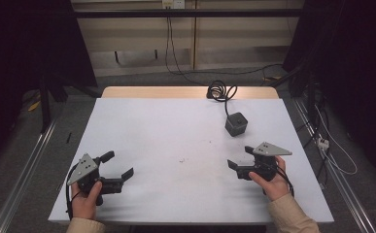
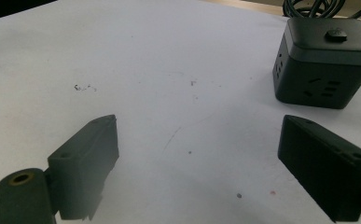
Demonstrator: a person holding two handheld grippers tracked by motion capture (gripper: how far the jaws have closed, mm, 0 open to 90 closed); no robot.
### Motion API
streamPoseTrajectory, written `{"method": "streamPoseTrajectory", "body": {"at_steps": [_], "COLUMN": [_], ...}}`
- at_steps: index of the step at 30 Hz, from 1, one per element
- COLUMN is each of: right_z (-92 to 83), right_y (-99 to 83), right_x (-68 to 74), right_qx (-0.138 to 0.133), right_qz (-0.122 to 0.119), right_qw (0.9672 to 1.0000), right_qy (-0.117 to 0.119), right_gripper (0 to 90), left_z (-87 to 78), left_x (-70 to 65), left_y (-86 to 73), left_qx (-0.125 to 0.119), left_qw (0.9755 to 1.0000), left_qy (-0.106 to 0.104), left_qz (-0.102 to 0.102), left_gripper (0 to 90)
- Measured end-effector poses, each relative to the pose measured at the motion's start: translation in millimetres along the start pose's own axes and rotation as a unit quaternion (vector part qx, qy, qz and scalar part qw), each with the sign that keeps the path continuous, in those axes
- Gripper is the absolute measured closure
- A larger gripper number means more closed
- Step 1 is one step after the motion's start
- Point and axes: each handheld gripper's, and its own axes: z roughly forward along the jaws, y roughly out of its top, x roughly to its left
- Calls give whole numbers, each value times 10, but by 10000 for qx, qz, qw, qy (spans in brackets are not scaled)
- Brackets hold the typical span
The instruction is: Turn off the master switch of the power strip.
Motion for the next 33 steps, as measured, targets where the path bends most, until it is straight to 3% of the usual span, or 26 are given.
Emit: {"method": "streamPoseTrajectory", "body": {"at_steps": [21, 33], "right_z": [-193, -271], "right_y": [-118, -205], "right_x": [-20, -30], "right_qx": [-145, -81], "right_qz": [95, 57], "right_qw": [9998, 9999], "right_qy": [-47, -95], "right_gripper": [122, 125], "left_z": [7, 11], "left_x": [-6, -11], "left_y": [0, -1], "left_qx": [-5, -4], "left_qw": [10000, 10000], "left_qy": [-14, -7], "left_qz": [10, -4], "left_gripper": [27, 28]}}
